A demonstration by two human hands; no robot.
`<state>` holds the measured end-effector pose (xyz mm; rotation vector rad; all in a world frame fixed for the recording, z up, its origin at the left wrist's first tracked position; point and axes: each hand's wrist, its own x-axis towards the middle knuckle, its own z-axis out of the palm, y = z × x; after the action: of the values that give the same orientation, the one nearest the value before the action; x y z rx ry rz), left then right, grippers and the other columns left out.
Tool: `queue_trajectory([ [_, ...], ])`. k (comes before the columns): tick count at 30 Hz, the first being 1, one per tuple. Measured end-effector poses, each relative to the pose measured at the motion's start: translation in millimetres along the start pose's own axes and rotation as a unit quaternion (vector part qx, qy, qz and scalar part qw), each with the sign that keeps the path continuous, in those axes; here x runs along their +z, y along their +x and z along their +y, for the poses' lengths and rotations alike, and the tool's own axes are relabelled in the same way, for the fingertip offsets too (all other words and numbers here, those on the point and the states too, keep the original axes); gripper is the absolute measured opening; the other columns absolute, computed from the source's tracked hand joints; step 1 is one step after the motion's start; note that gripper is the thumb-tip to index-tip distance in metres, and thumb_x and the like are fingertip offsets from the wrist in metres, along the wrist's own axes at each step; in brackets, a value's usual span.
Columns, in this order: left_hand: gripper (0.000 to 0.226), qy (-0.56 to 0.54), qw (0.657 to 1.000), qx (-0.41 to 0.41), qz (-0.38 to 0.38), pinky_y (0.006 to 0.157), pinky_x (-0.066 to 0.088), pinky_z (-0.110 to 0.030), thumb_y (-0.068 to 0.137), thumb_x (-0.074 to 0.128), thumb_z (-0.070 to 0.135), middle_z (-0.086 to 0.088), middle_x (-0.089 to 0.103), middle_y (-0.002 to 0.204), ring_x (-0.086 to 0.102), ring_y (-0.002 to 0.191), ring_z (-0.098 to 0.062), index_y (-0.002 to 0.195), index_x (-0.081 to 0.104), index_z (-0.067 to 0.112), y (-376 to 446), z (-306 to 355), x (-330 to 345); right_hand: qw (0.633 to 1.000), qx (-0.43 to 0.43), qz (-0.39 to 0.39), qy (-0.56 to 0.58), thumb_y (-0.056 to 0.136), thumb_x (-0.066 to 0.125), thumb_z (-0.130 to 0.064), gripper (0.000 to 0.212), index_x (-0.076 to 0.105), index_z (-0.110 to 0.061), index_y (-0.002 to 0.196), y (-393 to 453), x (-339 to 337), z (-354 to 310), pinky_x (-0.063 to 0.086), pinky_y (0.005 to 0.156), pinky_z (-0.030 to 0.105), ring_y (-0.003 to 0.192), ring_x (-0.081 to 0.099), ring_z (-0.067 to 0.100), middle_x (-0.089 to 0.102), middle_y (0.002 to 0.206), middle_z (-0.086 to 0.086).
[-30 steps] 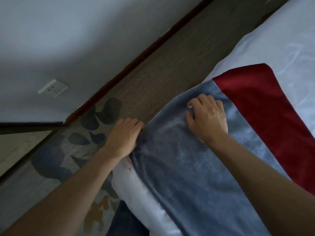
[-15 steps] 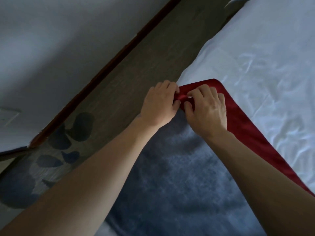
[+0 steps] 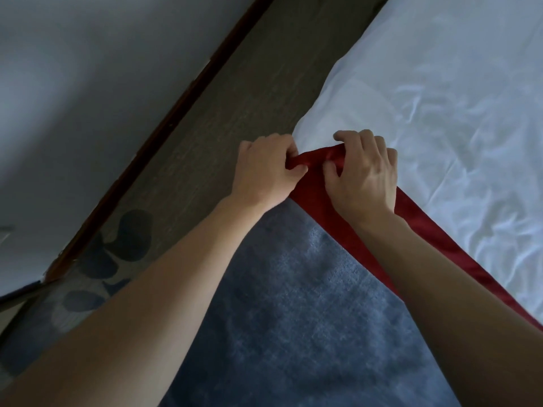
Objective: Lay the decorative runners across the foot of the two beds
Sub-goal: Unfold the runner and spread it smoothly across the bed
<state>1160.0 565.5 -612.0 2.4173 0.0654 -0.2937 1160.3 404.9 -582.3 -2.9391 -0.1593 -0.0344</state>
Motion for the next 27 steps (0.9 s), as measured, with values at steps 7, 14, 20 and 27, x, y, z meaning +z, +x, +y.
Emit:
queue_trajectory([
  [7,0.026,0.004,0.988,0.124,0.09,0.083,0.041,-0.035,0.084,0.067,0.029,0.002,0.061,0.094,0.055,0.088,-0.019,0.074,0.047,0.018,-24.6,0.2,4.4,0.997,-0.033,0.047,0.045,0.081,0.054,-0.001,0.03,0.065,-0.012,0.106,-1.4,-1.0,-9.0,0.037,0.086,0.036,0.089,0.055,0.026,0.06,0.097,0.006],
  [14,0.036,-0.049,0.981,-0.158,-0.101,0.075,0.05,-0.041,0.095,0.043,0.052,0.006,0.059,0.07,0.057,0.068,-0.016,0.075,0.054,0.024,-6.3,3.0,-8.0,0.992,-0.061,0.048,0.098,0.077,0.053,-0.01,0.021,0.065,-0.014,0.093,-15.6,-1.4,-11.5,0.039,0.087,0.036,0.083,0.055,0.02,0.061,0.09,-0.001],
  [20,0.005,-0.127,0.974,-0.144,-0.119,0.097,0.049,-0.049,0.09,0.057,0.036,0.011,0.064,0.082,0.063,0.08,-0.009,0.09,0.056,0.032,-2.2,0.4,-23.6,0.987,-0.069,0.109,0.098,0.092,0.061,-0.017,0.012,0.072,-0.016,0.086,-12.2,-3.4,-11.5,0.039,0.086,0.035,0.081,0.058,0.021,0.065,0.086,-0.001],
  [27,0.045,-0.063,0.989,-0.102,0.087,0.108,0.04,-0.04,0.088,0.066,0.024,0.002,0.054,0.128,0.05,0.121,-0.017,0.13,0.049,0.024,-2.4,-3.7,-6.4,0.997,-0.062,-0.011,0.043,0.092,0.058,-0.025,0.038,0.064,-0.014,0.128,-4.1,5.8,-5.8,0.03,0.113,0.044,0.121,0.052,0.026,0.059,0.131,0.006],
])
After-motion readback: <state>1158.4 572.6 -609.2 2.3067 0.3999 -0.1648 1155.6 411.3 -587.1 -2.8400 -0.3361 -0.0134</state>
